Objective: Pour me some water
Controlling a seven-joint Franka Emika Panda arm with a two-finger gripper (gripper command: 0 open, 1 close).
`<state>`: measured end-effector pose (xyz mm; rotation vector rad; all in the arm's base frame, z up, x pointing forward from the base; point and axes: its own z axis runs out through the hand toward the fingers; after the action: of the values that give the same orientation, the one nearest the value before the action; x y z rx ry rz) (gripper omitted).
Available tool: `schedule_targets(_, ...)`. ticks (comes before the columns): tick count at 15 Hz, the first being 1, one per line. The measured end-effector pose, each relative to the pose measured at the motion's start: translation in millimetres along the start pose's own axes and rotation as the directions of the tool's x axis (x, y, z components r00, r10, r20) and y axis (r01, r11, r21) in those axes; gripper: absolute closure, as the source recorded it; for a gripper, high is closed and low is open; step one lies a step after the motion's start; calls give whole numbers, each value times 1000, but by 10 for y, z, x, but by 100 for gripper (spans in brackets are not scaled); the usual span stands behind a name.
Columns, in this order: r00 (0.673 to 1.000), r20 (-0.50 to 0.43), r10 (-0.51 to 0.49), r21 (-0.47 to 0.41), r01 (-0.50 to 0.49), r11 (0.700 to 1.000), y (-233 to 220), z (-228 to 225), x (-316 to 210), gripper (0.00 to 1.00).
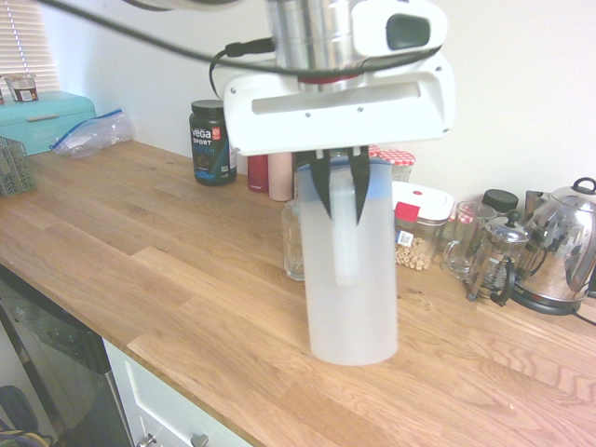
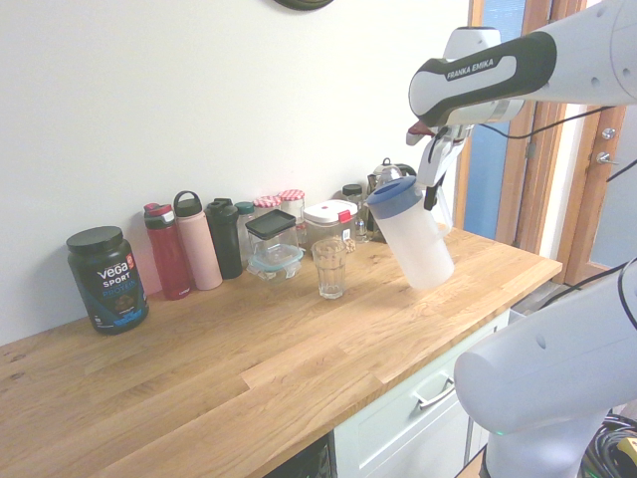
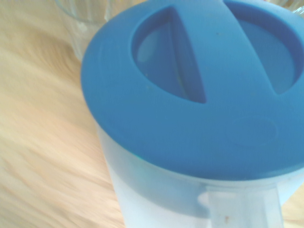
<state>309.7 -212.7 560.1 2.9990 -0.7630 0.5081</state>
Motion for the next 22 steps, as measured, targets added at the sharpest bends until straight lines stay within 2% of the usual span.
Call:
schedule_targets(4,983,-74,165,93,-158,983,-184,-37,-249,100)
schedule_targets(7,948,-165,272,153,-248,957,-178,-3,-394,100)
schedule_targets(12,845,-326,424,230,-364,903,-68,88,-507,100)
schedule_targets(15,768,-415,487,284,-400,872,-49,-360,-563,100)
schedule_targets(16,761,-426,489,291,-396,871,-84,-496,-636,100)
schedule_targets(18,802,-388,454,280,-367,887,-299,-661,-853,100)
schedule_targets(22,874,-310,374,288,-288,913,-1097,-848,-1323,100)
